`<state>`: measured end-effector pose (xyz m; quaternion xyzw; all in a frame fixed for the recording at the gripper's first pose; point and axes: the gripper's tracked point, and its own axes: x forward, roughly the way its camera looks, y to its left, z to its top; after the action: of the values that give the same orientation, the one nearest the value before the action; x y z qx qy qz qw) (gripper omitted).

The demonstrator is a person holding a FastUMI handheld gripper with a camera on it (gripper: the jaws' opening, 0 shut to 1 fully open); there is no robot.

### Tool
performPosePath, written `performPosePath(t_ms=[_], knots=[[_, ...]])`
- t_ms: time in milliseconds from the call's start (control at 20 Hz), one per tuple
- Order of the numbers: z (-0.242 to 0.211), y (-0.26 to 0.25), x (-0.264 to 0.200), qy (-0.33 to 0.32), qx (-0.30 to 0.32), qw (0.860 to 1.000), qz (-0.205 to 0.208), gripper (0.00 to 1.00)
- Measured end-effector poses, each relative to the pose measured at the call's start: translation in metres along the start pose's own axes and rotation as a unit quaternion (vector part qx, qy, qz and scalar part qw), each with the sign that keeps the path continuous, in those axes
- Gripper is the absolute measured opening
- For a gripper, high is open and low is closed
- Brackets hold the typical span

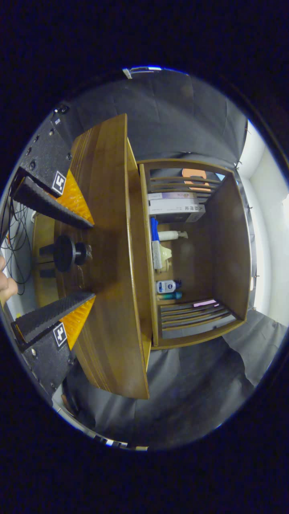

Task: Pull open the drawer, take out the items inside it, and place them on the countertop above the cabinet.

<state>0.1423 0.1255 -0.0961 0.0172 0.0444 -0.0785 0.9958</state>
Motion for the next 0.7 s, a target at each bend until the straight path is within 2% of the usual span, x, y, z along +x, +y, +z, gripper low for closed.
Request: performPosePath(t_ms=[200,500,700], knots=[[0.002,-0.002,0.013,0.001,0.003,1.000,0.005,1.00],[0.014,0.004,0.046,-0.007,-0.007,1.000,-0.008,1.00],[0.014,0.004,0.076,0.019,-0.027,0.999,-0.016,1.00]])
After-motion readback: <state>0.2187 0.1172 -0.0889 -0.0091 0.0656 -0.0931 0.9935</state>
